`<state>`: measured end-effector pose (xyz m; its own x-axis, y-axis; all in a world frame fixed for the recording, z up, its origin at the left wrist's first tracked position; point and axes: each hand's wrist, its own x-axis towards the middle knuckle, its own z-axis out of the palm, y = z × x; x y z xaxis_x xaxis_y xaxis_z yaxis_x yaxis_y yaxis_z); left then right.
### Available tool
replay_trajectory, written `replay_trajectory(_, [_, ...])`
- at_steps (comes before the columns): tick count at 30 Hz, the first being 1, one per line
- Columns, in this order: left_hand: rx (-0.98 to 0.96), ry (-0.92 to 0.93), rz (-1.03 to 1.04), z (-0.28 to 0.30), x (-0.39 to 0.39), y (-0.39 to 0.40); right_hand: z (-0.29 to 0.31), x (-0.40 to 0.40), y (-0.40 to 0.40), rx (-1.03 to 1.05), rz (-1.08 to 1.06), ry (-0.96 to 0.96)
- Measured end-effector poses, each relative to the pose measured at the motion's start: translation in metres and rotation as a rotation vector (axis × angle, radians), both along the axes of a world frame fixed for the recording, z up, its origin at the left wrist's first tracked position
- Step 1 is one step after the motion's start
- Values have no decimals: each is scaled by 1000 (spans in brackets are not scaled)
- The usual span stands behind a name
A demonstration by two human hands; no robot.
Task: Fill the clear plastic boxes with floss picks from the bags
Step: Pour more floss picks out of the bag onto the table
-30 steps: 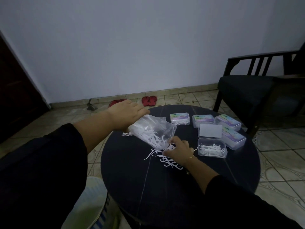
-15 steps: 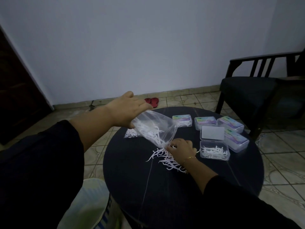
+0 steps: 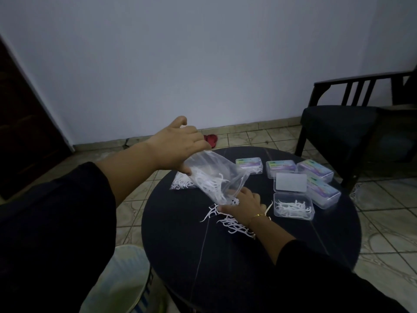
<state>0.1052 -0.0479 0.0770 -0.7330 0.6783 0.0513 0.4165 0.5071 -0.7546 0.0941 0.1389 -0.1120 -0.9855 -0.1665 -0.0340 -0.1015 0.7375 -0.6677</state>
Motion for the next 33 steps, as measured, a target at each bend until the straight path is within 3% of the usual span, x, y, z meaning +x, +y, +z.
replay_trajectory(11, [-3,10,54,0,0,1,8,4,6,22,-37,-57])
replay_trajectory(17, [26,39,99,-1,0,5,20,16,5,-222,-1,-118])
replay_trajectory(21, [52,64,115,3,0,8,20,16,7,-105,37,-113])
replay_trajectory(27, [61,70,134,3,-1,9,10,3,3,24,-30,39])
replay_trajectory(33, [60,85,173,3,-2,1,4,-2,13,32,-102,-29])
